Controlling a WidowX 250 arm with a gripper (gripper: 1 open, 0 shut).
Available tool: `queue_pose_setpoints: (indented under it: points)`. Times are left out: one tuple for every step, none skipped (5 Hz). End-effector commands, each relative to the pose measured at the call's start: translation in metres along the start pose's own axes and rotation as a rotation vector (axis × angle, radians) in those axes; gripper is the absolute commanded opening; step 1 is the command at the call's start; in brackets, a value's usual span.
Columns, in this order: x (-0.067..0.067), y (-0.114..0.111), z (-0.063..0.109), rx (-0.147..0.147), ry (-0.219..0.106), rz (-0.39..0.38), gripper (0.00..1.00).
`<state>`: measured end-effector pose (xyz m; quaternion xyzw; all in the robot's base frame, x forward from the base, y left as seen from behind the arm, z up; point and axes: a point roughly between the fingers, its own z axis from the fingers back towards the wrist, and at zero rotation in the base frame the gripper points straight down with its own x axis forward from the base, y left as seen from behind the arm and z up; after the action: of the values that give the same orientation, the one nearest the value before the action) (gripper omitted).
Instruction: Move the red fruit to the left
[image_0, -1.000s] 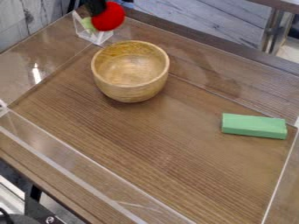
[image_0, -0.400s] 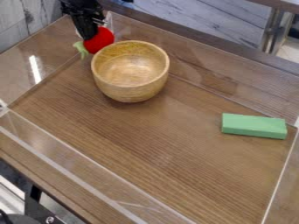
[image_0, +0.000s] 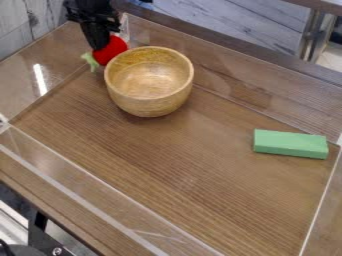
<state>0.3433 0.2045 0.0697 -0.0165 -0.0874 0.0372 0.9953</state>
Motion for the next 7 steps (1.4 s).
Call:
queue_pose_setpoints:
  points:
    - [0.0123, 0.0009, 0.0174, 0.051, -0.046, 0.067, 0.00]
    - [0.0163, 0.0010, 0.0130, 0.068, -0.038, 0.144, 0.00]
    - [0.0167, 0.0051, 0.0145, 0.061, -0.032, 0.102, 1.00]
    - [0.0166, 0.0080, 0.0154, 0.052, -0.023, 0.059, 1.00]
    - [0.0185, 0.0092, 0.0181, 0.052, -0.022, 0.094, 0.00]
    - [0.0199, 0.0096, 0.0211, 0.051, -0.020, 0.125, 1.00]
    - [0.0100, 0.0102, 0.0215, 0.053, -0.018, 0.173, 0.00]
